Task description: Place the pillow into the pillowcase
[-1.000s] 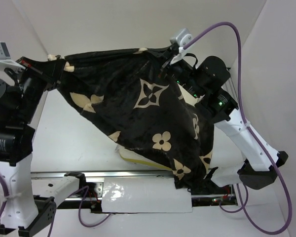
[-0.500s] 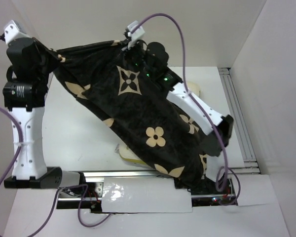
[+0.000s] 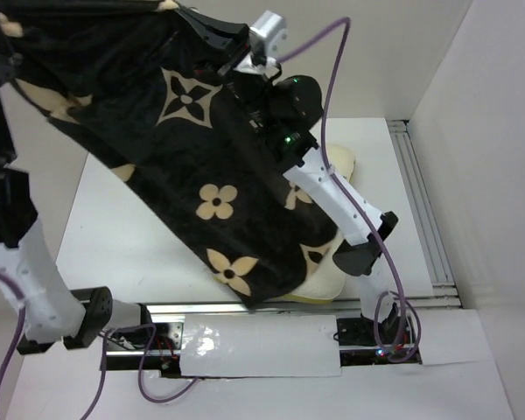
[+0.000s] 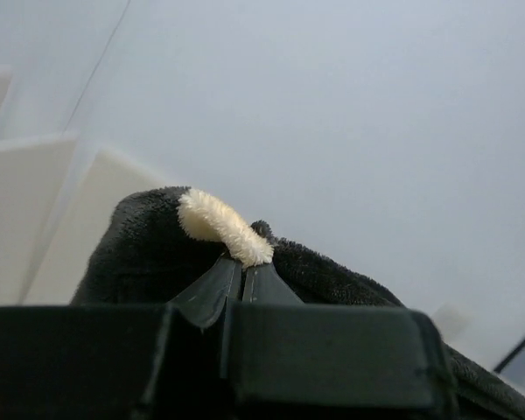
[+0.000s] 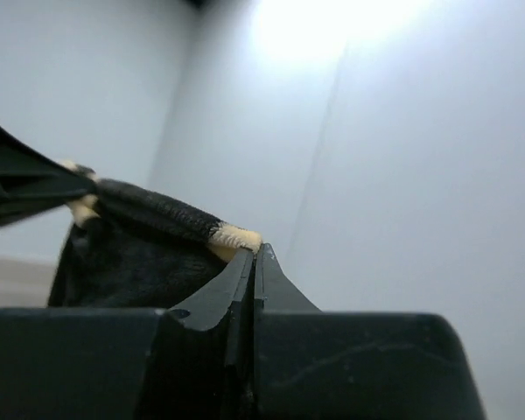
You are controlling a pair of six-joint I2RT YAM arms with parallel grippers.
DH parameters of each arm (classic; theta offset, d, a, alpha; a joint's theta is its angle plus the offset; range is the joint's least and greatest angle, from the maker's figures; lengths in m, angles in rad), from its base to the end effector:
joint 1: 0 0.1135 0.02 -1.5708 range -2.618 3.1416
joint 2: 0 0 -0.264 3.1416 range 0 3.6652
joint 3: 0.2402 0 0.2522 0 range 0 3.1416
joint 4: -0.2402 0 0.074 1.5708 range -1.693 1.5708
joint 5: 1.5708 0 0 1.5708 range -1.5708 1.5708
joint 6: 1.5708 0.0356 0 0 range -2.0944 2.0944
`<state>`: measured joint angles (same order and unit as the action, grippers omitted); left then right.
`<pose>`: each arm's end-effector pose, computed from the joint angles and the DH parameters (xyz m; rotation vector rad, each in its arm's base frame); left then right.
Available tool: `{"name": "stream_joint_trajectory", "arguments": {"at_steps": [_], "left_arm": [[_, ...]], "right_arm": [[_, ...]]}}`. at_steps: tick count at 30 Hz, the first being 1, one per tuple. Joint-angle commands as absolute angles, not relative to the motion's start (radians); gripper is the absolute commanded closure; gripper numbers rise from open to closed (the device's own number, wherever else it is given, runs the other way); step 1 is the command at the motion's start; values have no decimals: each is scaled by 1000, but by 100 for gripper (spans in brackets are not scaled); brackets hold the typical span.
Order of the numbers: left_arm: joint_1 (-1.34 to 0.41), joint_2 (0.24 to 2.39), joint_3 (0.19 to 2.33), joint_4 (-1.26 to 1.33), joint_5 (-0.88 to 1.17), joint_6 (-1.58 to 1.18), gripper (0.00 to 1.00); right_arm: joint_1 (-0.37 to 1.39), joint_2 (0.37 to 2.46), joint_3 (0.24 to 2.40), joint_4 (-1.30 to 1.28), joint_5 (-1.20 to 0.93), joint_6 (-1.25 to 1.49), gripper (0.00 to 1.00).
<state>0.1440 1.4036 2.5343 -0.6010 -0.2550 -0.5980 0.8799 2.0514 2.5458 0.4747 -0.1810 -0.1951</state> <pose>0.1172 0.0261 0.6758 -0.5927 0.8834 -0.2779 0.2442 0.3054 0.6065 -0.4683 0.4351 0.7164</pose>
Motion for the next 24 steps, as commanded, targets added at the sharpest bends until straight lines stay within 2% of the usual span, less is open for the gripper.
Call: {"name": "stream_joint_trajectory", "arguments": {"at_steps": [1,3,9,13,16,18,20,22,23,24], "left_arm": [[160,1371,2603,-408,-339,-554,100],[160,1350,2612,-353,-283,-554,100],[147,1313,2561,-183,-319,-551,100],[88,1266,2419,-54,-319,-540,100],[12,1362,2485,-75,-319,-506,100],[-41,1411,2438,-75,-308,-506,100],[-81,1466,2389,-46,-212,-506,100],[-168,1526,2364,-46,-140,-467,100],[-207,1561,2364,-55,-140,-447,100],[-285,1631,2364,-69,-150,-430,100]], "right_arm": [[945,1971,2636,810,-185,-268,100],[1000,1904,2562,861,-219,-290,100],[1132,1890,2594,676,-247,-555,100],[1169,1809,2426,738,-54,-710,100],[1178,1760,2353,709,215,-849,100],[1178,1700,2277,759,494,-923,100],[1164,1643,2038,898,755,-1052,100],[1164,1560,1796,1089,897,-1197,100],[1155,1546,1752,1126,1084,-1227,100],[1141,1520,1712,1167,1185,-1236,100]]}}
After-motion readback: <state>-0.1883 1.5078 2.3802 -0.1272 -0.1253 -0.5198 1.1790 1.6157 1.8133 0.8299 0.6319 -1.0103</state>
